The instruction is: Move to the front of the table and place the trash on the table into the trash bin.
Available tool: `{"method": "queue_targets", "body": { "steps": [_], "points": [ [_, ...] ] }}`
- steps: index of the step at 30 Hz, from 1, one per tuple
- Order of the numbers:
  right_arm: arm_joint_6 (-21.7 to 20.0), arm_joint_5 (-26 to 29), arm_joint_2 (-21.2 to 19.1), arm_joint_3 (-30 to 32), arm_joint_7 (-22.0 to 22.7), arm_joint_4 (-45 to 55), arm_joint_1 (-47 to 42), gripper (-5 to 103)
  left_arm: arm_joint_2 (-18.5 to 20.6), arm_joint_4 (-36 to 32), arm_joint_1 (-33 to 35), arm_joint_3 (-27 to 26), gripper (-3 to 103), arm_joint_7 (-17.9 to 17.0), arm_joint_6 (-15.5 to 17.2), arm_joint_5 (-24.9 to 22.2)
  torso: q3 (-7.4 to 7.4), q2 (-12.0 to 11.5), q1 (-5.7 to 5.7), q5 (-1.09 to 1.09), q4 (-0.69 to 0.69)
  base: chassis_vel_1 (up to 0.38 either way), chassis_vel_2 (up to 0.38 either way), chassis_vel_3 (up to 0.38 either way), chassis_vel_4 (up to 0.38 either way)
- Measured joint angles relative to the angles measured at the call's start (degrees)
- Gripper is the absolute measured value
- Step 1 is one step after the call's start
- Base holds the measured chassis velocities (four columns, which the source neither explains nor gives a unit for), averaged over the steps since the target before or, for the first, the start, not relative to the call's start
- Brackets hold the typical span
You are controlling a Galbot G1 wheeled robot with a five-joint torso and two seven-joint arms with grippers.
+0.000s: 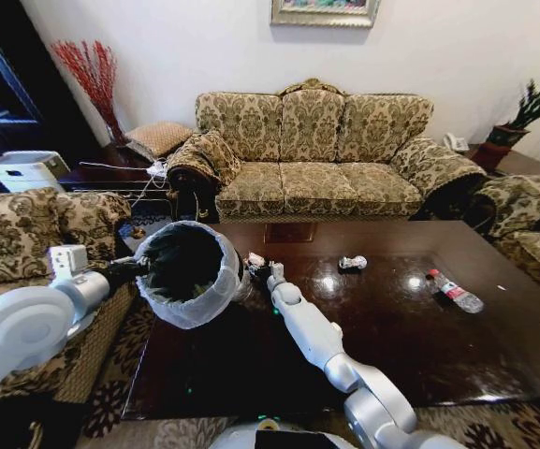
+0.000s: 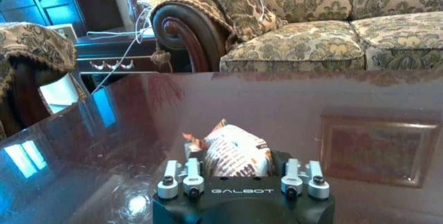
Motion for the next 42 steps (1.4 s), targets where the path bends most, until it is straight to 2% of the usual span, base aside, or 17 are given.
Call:
{"method": "queue_targets", "body": {
  "steps": [2, 4, 5, 7, 11, 15, 17, 18, 19, 21, 22, 25, 26, 28, 31, 36, 42],
  "points": [
    [-0.02, 0.00, -0.02, 0.14, -0.12, 0.56, -0.54, 45, -0.28, 0.00, 0.14, -0.13, 0, 0.09, 0.00, 0.11, -0.01, 0.00, -0.01, 0.00, 0.00, 0.000, 0.000, 0.000, 0.000],
    [-0.11, 0.01, -0.02, 0.16, -0.12, 0.90, -0.79, 45, -0.34, -0.02, 0.18, -0.17, 0, 0.11, 0.00, 0.15, -0.01, 0.00, -0.01, 0.00, 0.00, 0.000, 0.000, 0.000, 0.000],
    [-0.30, 0.04, -0.05, 0.21, -0.11, 1.73, -1.34, 35, -0.37, -0.14, 0.27, -0.29, 0, 0.10, 0.00, 0.19, 0.00, 0.00, 0.00, -0.01, 0.00, 0.000, 0.000, 0.000, 0.000],
    [-0.37, 0.04, -0.05, 0.29, -0.07, 2.43, -1.79, 35, -0.32, -0.25, 0.35, -0.46, 0, 0.11, 0.00, 0.19, 0.00, 0.00, 0.00, -0.01, 0.00, 0.000, 0.000, 0.000, 0.000],
    [-0.51, 0.06, -0.10, 1.74, 0.48, 7.86, -4.69, 25, 0.12, -0.32, 0.72, -1.29, 0, -0.01, 0.00, -0.03, 0.03, -0.01, 0.02, 0.00, 0.01, 0.000, 0.000, 0.000, 0.000],
    [3.65, 0.22, -1.07, 5.66, -0.55, 18.90, -9.28, 15, -0.01, 0.16, 0.88, -1.50, 0, -0.34, -0.08, -0.19, 0.02, -0.02, 0.02, -0.01, 0.01, 0.000, 0.000, 0.000, 0.000],
    [8.20, -1.40, -3.33, 8.69, -2.61, 28.14, -12.53, 11, -0.15, 0.86, 0.90, -1.39, 0, -0.77, -0.41, -0.21, 0.02, -0.01, 0.01, -0.01, 0.01, 0.000, 0.000, 0.000, 0.000],
    [8.20, -1.40, -3.33, 8.69, -2.61, 28.14, -12.53, 11, -0.15, 0.86, 0.90, -1.39, 0, -0.77, -0.41, -0.21, 0.02, -0.01, 0.01, -0.01, 0.01, 0.000, 0.000, 0.000, 0.000],
    [9.52, -0.94, -5.12, 9.64, -3.59, 34.15, -13.98, 11, -0.12, 1.40, 0.81, -1.12, 0, -1.02, -0.53, -0.21, 0.01, -0.01, 0.01, 0.00, 0.00, 0.000, 0.000, 0.000, 0.000],
    [9.90, 1.97, -8.25, 10.32, -5.64, 42.70, -16.12, 11, 0.07, 2.09, 0.66, -0.77, 0, -1.40, -0.60, -0.21, 0.01, -0.02, 0.01, 0.00, 0.00, 0.000, 0.000, 0.000, 0.000],
    [9.90, 1.97, -8.25, 10.32, -5.64, 42.70, -16.12, 11, 0.07, 2.09, 0.66, -0.77, 0, -1.40, -0.60, -0.21, 0.01, -0.02, 0.01, 0.00, 0.00, 0.000, 0.000, 0.000, 0.000],
    [8.77, 9.42, -15.96, 9.80, -10.61, 58.62, -21.19, 11, 0.54, 2.16, 0.68, -0.57, 0, -1.53, -0.61, -0.24, 0.01, -0.01, 0.01, 0.00, -0.01, 0.000, 0.000, 0.000, 0.000],
    [8.77, 9.42, -15.96, 9.80, -10.61, 58.62, -21.19, 11, 0.54, 2.16, 0.68, -0.57, 0, -1.53, -0.61, -0.24, 0.01, -0.01, 0.01, 0.00, -0.01, 0.000, 0.000, 0.000, 0.000],
    [7.98, 12.12, -20.67, 8.00, -14.79, 67.42, -24.92, 11, 0.71, 1.36, 0.72, -0.20, 0, -1.53, -0.58, -0.27, -0.01, -0.01, -0.01, 0.00, -0.02, 0.000, 0.000, 0.000, 0.000],
    [7.68, 11.83, -22.31, 4.66, -16.67, 72.08, -26.85, 11, 0.83, 0.58, 0.62, 0.34, 0, -1.56, -0.45, -0.29, -0.01, 0.00, -0.01, 0.01, -0.01, 0.000, 0.000, 0.000, 0.000],
    [7.64, 9.05, -22.05, -1.66, -17.15, 73.61, -27.10, 11, 1.19, -0.87, 0.90, 0.49, 0, -1.62, -0.06, -0.29, 0.00, 0.00, -0.01, 0.00, 0.00, 0.000, 0.000, 0.000, 0.000],
    [10.07, -1.15, -19.17, -9.92, -15.77, 67.57, -22.89, 11, 1.04, -4.13, 1.87, -0.11, 0, -1.72, 0.62, -0.53, 0.01, 0.00, 0.00, 0.00, 0.01, 0.000, 0.000, 0.000, 0.000]
  ]
}}
